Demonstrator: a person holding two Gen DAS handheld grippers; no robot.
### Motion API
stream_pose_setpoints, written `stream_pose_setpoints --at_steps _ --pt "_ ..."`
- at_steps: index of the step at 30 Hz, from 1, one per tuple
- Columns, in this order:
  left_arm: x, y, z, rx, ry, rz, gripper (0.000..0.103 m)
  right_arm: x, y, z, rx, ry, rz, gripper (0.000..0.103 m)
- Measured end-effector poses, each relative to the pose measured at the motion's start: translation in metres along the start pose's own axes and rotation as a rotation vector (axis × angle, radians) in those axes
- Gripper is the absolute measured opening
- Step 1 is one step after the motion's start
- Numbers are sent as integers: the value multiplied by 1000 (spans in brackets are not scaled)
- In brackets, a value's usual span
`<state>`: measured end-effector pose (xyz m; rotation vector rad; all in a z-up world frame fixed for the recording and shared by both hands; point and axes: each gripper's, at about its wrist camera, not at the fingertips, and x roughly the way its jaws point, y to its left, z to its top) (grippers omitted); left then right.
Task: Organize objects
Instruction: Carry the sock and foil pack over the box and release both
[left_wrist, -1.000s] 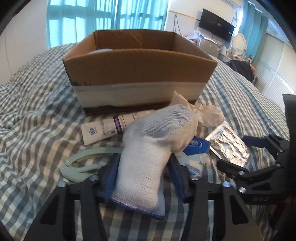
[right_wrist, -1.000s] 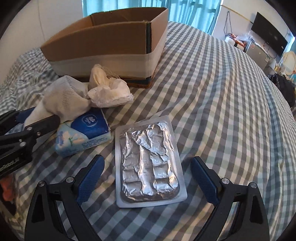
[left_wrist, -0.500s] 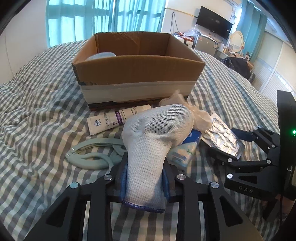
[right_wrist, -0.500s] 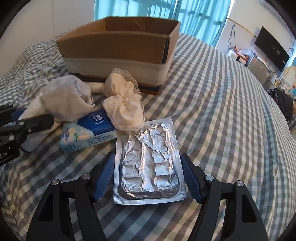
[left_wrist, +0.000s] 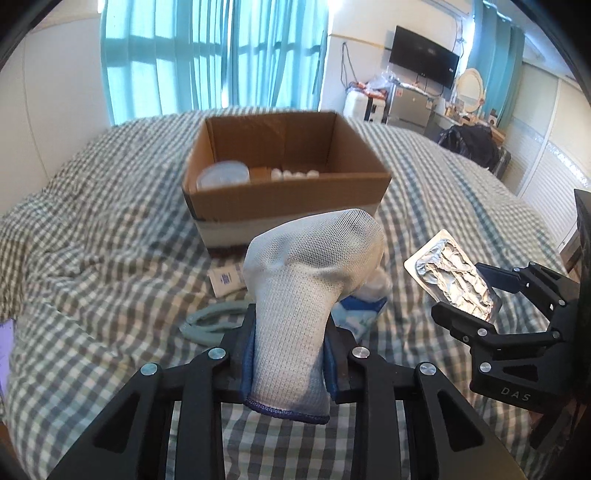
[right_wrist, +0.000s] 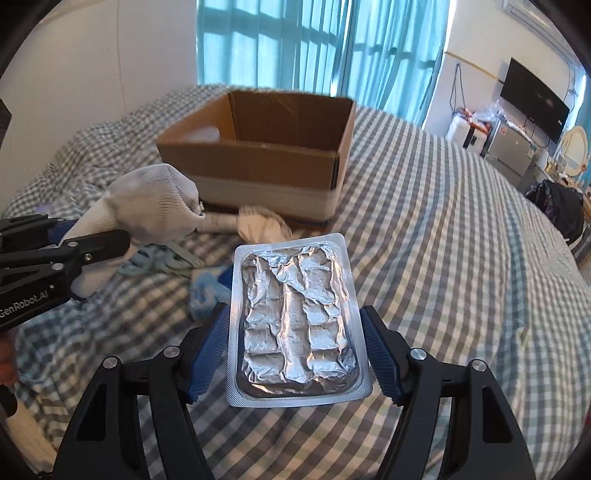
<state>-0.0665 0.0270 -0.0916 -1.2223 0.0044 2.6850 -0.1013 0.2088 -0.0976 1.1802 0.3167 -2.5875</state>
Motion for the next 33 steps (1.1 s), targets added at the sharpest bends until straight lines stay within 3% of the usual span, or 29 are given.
stream_pose_setpoints --at_steps 10,17,24,33 --pt "-27 19 45 -20 -115 18 30 -49 6 50 -29 -127 4 70" --pt "-28 34 99 -38 -216 33 30 -51 2 107 -5 -207 34 70" --pt "11 43 138 -35 -233 53 30 -24 4 165 15 -255 54 70" --pt "94 58 157 -22 -167 71 30 64 -12 218 57 -229 76 70"
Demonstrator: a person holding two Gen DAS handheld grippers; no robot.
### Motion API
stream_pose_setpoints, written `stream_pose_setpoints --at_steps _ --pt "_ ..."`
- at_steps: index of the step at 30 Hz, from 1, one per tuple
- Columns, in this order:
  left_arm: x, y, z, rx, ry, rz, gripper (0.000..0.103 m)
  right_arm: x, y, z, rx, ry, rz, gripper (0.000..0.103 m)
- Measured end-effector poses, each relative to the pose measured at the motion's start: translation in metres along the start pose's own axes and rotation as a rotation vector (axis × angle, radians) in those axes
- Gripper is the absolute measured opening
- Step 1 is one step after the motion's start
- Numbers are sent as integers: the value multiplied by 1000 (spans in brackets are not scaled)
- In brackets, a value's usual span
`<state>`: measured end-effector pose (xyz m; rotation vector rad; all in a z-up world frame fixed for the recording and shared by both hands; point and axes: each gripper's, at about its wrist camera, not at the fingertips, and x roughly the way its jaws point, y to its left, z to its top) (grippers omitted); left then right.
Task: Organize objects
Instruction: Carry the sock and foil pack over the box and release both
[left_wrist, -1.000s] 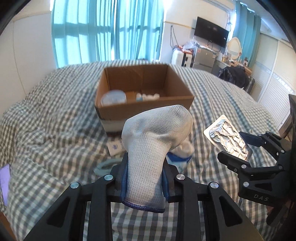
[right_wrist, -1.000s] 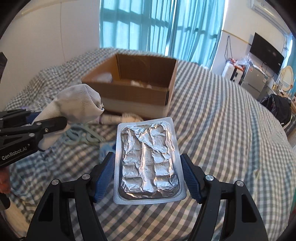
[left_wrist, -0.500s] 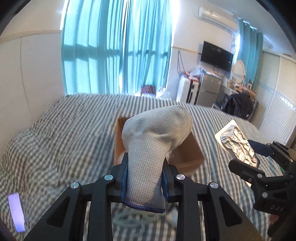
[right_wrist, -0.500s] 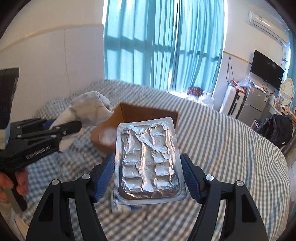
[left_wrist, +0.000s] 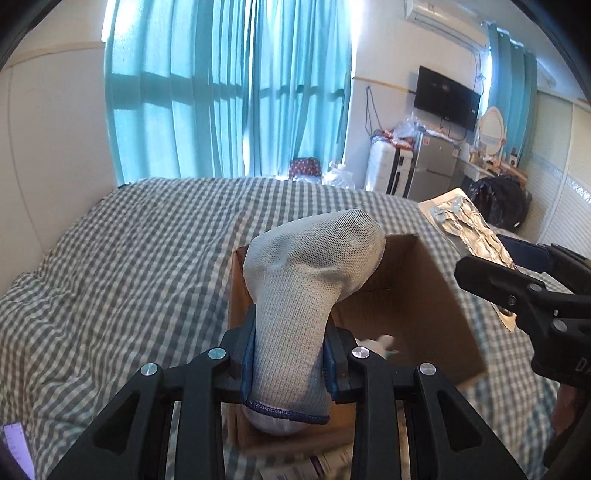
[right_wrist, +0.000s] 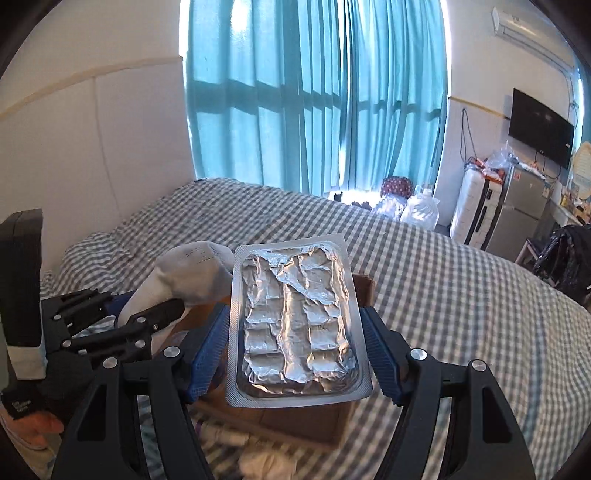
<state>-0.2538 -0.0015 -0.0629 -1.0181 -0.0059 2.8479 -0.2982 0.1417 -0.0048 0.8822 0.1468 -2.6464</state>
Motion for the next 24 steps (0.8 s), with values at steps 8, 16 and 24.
stream_pose_setpoints --at_steps 8,16,24 --pt "41 -6 -2 58 34 -6 30 64 -20 -9 33 54 -2 70" --pt "50 -13 -10 64 61 -33 30 80 -28 -22 73 82 29 71" --pt "25 -10 -6 25 30 -46 65 51 -26 -11 98 46 6 78"
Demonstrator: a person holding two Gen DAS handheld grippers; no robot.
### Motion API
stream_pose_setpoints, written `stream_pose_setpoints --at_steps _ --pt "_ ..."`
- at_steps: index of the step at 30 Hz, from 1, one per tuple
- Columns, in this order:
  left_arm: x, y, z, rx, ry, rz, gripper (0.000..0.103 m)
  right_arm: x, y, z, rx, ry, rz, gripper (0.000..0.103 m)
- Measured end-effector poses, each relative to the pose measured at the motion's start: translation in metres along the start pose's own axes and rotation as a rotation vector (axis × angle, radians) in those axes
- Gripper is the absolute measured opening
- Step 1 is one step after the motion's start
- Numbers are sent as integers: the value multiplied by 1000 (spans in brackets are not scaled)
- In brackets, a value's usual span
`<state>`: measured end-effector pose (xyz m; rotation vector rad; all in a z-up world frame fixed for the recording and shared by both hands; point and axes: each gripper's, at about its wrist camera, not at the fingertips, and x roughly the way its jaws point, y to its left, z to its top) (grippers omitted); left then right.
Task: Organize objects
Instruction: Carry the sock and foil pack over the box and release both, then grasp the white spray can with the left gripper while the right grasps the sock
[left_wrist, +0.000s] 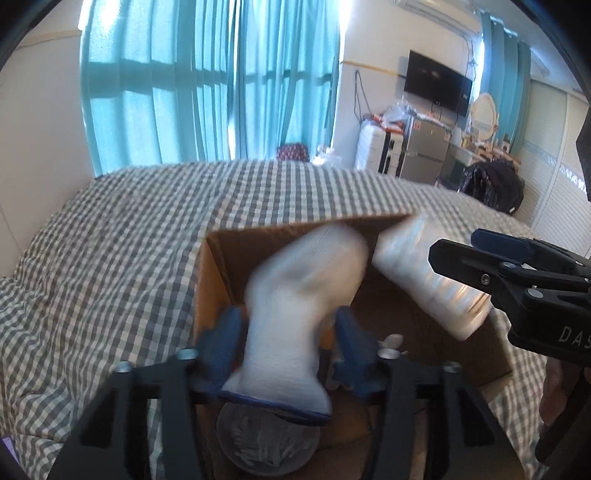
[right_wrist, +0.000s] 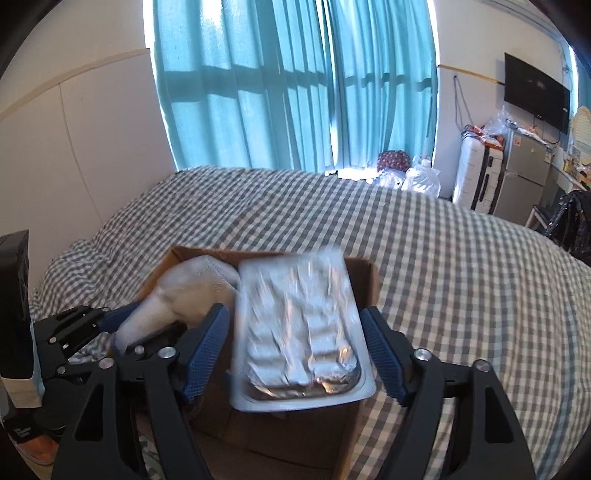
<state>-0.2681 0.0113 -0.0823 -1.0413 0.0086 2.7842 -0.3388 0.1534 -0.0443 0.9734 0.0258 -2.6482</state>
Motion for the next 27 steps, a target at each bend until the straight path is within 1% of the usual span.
stream_pose_setpoints --at_steps 1,3,6,10,12,14,16,18,20,23,27 --pt "-9 -2 1 6 -14 -3 73 -6 1 1 2 -8 -5 78" --pt "-20 -6 6 24 -28 12 80 -18 4 5 -3 -15 -7 78" --pt "-45 -12 11 45 -60 35 82 -40 9 8 -14 -28 -19 78" --pt "-79 -10 17 20 -102 47 91 -78 17 11 -29 -60 -27 79" --pt "-95 -9 20 6 -120 51 92 -100 20 14 -42 -79 -32 79" --pt "-112 -7 20 0 -141 61 94 -122 22 14 -57 -98 -42 84" --pt "-129 -6 21 -3 -160 87 99 -142 26 12 -79 -112 -58 86" --pt "-142 -4 19 -9 -173 93 100 -160 32 11 -104 -121 -73 87" --pt "-157 -2 17 -16 -174 88 103 -174 37 9 -117 -124 -81 90" --pt "-174 3 11 -22 -188 94 103 -193 44 4 -124 -125 -84 93" --pt "-188 9 -1 -38 -183 109 103 -207 51 -8 -132 -113 -73 94"
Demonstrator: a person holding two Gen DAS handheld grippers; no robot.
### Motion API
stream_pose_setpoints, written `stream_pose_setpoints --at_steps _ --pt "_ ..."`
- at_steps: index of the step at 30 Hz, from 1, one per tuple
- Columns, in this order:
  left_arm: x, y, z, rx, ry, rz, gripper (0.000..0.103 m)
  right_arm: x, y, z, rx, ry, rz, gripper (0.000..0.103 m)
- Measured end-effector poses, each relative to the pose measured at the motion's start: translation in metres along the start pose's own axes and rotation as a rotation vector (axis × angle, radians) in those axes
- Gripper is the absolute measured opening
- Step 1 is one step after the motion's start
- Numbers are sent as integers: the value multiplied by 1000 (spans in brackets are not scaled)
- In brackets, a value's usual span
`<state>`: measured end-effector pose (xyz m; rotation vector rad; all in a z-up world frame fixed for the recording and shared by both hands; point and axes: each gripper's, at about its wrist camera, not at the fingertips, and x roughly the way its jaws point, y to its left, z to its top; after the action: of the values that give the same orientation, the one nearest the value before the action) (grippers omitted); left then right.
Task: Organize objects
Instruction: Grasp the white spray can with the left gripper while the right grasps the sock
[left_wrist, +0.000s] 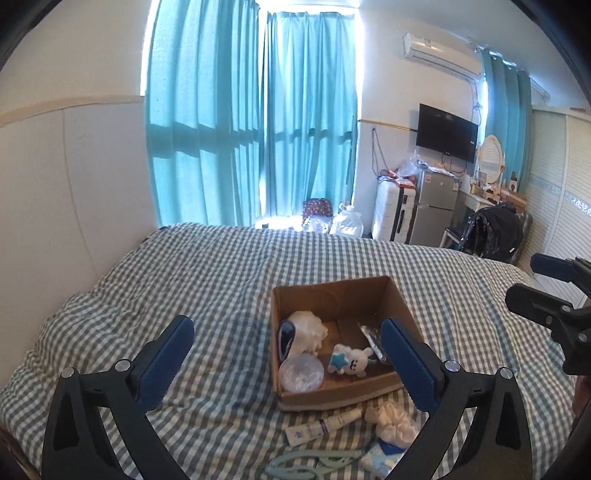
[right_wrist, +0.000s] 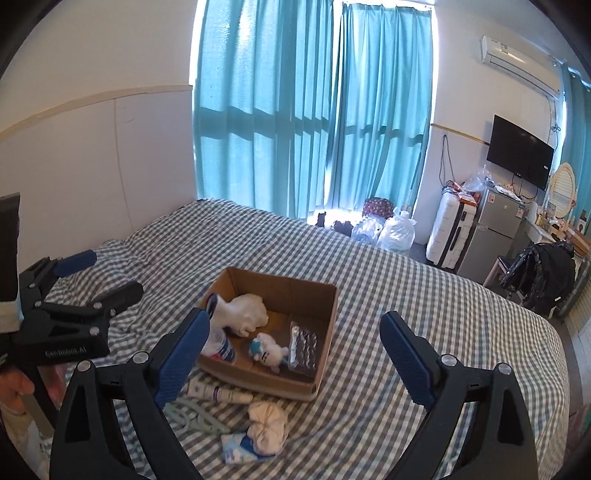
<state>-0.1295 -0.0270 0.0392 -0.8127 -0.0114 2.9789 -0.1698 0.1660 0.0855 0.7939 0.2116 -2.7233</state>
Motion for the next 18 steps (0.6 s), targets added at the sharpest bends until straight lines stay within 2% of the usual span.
stream_pose_setpoints --at_steps 8,18 --pt "2 16 -37 -35 51 43 103 7 16 -30 -20 53 15 94" --pt "45 26 -77 -50 132 77 103 65 19 -66 -11 149 36 94"
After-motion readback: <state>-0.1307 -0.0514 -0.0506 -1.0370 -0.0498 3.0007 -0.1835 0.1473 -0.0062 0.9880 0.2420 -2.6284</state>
